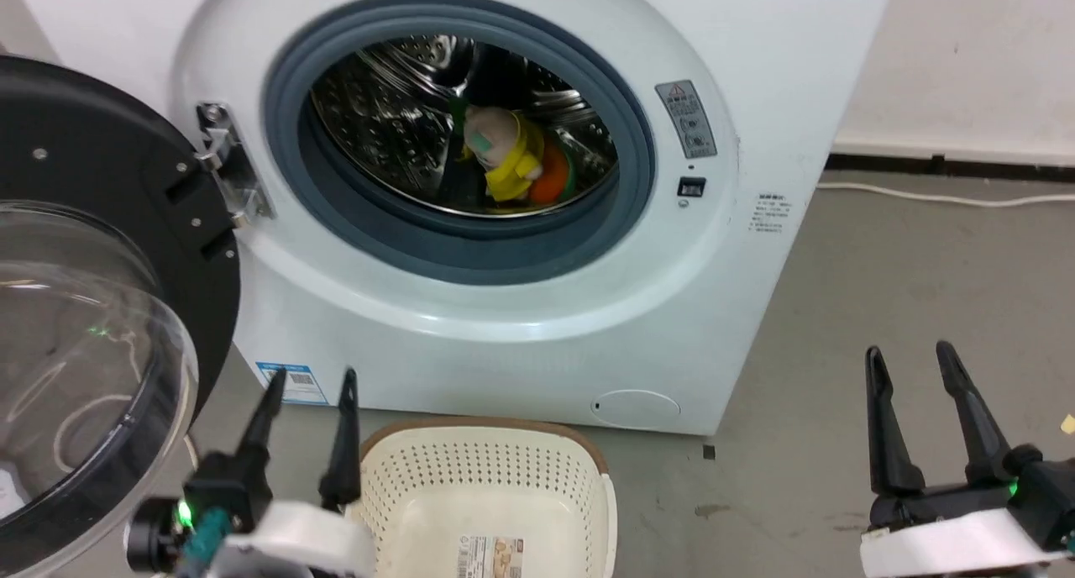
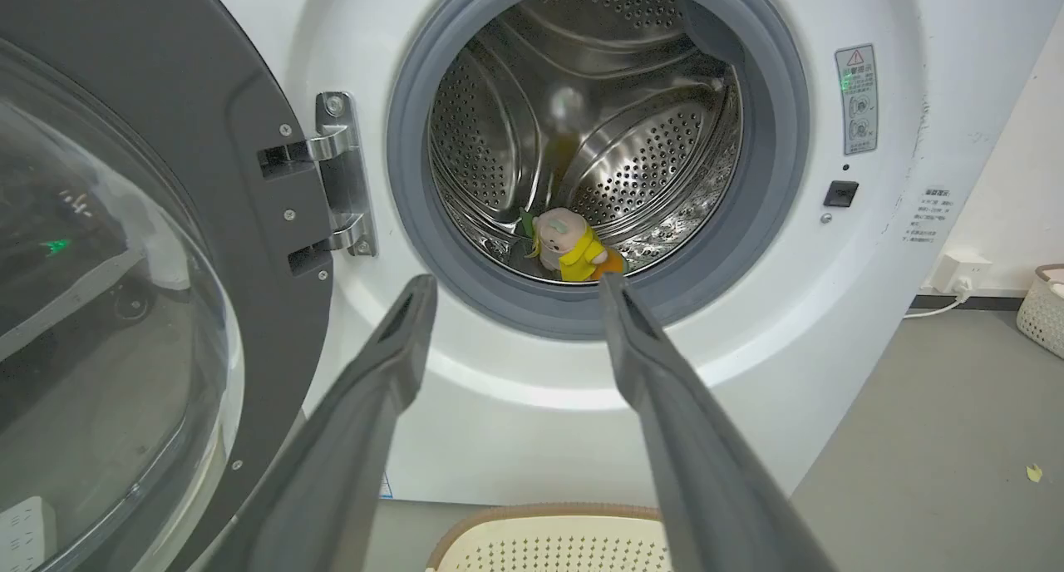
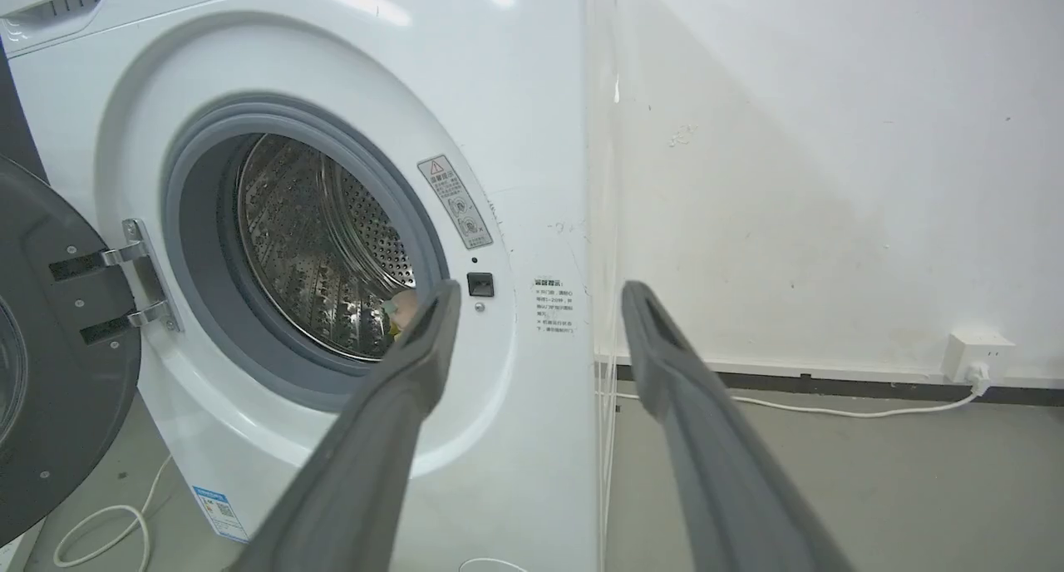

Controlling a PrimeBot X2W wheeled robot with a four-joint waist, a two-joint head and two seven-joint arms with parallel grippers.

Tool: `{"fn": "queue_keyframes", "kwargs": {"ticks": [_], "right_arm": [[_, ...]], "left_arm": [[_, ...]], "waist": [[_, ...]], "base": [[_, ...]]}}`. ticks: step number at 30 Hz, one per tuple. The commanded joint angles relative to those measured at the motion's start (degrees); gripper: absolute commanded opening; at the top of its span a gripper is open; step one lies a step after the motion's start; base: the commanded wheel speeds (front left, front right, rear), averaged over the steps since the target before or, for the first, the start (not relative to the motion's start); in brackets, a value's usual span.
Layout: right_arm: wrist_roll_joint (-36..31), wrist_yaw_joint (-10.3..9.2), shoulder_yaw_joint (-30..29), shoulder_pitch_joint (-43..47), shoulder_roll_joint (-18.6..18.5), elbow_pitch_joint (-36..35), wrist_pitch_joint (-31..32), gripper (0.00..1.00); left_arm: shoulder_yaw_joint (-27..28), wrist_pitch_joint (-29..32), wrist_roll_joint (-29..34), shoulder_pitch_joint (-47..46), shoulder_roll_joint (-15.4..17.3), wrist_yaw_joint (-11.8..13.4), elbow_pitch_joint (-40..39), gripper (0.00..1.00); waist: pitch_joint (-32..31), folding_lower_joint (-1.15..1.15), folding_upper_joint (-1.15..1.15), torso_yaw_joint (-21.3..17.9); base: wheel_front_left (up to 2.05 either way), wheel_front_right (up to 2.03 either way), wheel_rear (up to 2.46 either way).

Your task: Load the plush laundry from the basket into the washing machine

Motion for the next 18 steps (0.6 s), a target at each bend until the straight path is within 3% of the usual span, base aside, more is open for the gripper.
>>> {"fn": "queue_keyframes", "kwargs": {"ticks": [1, 7, 18], "right_arm": [[0.5, -0.05, 0.1, 1.5, 0.0, 0.3, -0.2, 1.0], [0.9, -0.05, 0.8, 3.6, 0.0, 1.0, -0.2, 1.0], [1.1, -0.05, 1.8, 4.9, 0.0, 2.5, -0.3, 1.0]], "left_arm": [[0.2, -0.3, 1.5, 2.1, -0.9, 0.3, -1.3, 1.0], [1.4, -0.3, 3.4, 7.6, -4.0, -0.2, -1.7, 1.0], [2.8, -0.3, 6.7, 8.1, -5.3, -2.7, -1.1, 1.0]], "waist": [[-0.8, 0.01, 0.0, 0.4], [-2.0, 0.01, 0.0, 0.2], [-2.0, 0.01, 0.0, -0.5]], "base": [[0.0, 0.0, 0.0], [0.0, 0.0, 0.0], [0.0, 0.0, 0.0]]}}
